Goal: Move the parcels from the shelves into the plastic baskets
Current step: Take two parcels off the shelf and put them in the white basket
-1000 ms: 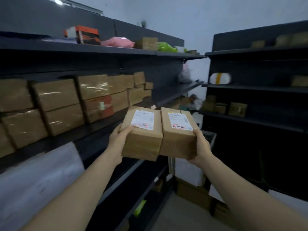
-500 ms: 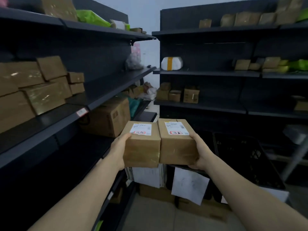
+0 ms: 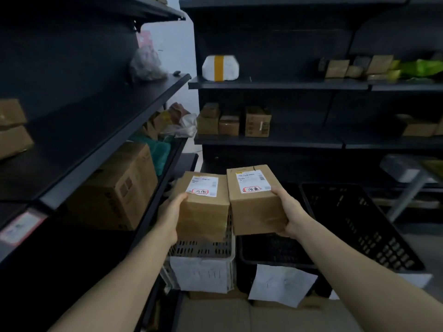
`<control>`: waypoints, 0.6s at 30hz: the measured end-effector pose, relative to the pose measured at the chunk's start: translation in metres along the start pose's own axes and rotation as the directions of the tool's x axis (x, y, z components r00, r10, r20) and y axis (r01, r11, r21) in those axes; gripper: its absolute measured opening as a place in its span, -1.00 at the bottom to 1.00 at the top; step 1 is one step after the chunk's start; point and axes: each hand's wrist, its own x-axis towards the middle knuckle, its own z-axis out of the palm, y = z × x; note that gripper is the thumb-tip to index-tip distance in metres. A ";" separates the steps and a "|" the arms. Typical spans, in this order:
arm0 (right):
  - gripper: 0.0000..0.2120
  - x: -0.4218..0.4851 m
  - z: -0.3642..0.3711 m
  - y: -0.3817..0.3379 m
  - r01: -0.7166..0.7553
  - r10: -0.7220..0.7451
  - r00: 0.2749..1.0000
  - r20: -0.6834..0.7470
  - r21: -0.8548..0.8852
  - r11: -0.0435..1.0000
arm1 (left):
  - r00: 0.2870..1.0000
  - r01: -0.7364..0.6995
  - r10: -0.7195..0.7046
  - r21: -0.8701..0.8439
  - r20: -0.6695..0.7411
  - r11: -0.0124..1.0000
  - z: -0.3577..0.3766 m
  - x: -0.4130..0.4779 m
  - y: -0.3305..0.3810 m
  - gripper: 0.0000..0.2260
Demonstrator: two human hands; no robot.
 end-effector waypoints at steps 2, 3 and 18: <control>-0.67 0.020 0.011 0.000 0.018 -0.018 0.999 -0.034 -0.010 1.000 | 0.999 -0.034 0.035 0.018 -0.033 0.999 0.001 0.030 0.002 -0.77; -0.66 0.032 0.016 0.000 0.013 -0.013 0.999 -0.045 -0.008 1.000 | 0.997 -0.043 0.044 0.021 -0.057 0.999 0.001 0.044 0.003 -0.80; -0.53 0.301 0.133 0.017 -0.325 0.335 0.940 0.065 -0.124 0.938 | 0.924 0.130 -0.068 0.142 -0.375 0.981 0.019 0.301 -0.032 -0.62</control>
